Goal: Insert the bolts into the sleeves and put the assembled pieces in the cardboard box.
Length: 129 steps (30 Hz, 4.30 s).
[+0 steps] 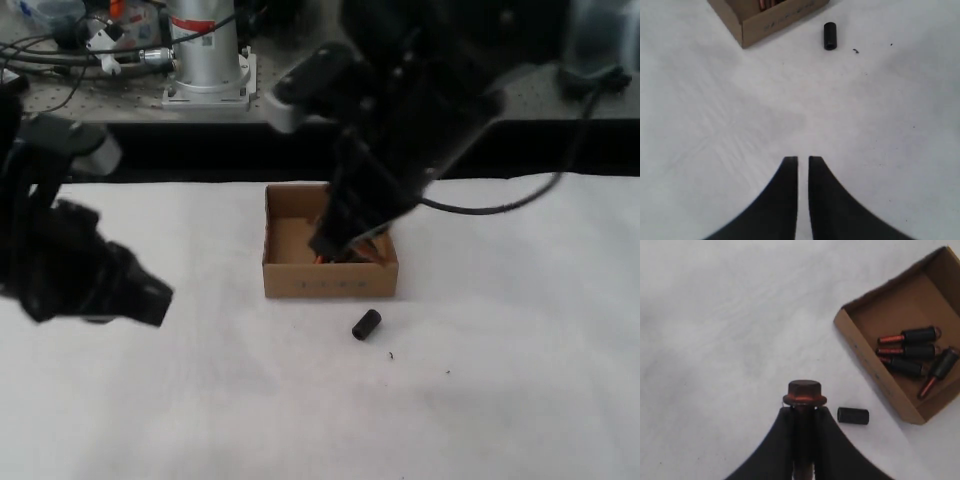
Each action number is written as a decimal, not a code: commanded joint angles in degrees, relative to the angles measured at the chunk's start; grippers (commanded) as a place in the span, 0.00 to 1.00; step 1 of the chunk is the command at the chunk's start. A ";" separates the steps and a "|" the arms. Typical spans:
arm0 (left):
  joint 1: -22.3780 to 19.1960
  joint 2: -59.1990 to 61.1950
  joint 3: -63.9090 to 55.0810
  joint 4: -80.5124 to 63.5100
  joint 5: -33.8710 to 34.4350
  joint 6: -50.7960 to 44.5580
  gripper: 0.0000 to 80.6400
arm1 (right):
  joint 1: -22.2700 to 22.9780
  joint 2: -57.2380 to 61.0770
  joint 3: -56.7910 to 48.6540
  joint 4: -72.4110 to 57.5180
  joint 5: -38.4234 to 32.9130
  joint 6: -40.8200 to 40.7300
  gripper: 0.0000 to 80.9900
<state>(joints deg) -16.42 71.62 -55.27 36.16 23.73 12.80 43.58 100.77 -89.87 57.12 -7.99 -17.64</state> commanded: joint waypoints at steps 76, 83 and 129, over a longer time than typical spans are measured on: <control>-22.06 57.12 -44.10 2.48 -20.58 -6.46 0.29 | -10.90 -70.74 47.07 -1.85 -1.57 20.54 0.04; -22.06 56.28 -44.10 6.01 -20.57 -6.30 0.01 | -10.90 -70.74 47.07 -2.12 -1.57 20.54 0.04; -20.22 -18.05 24.93 -50.45 6.03 -21.07 0.01 | -5.53 -55.84 65.13 -82.34 -13.71 41.71 0.04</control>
<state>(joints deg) -36.57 59.67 -34.12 -11.12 24.11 -6.08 36.66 43.79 -25.92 -16.32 -20.48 21.59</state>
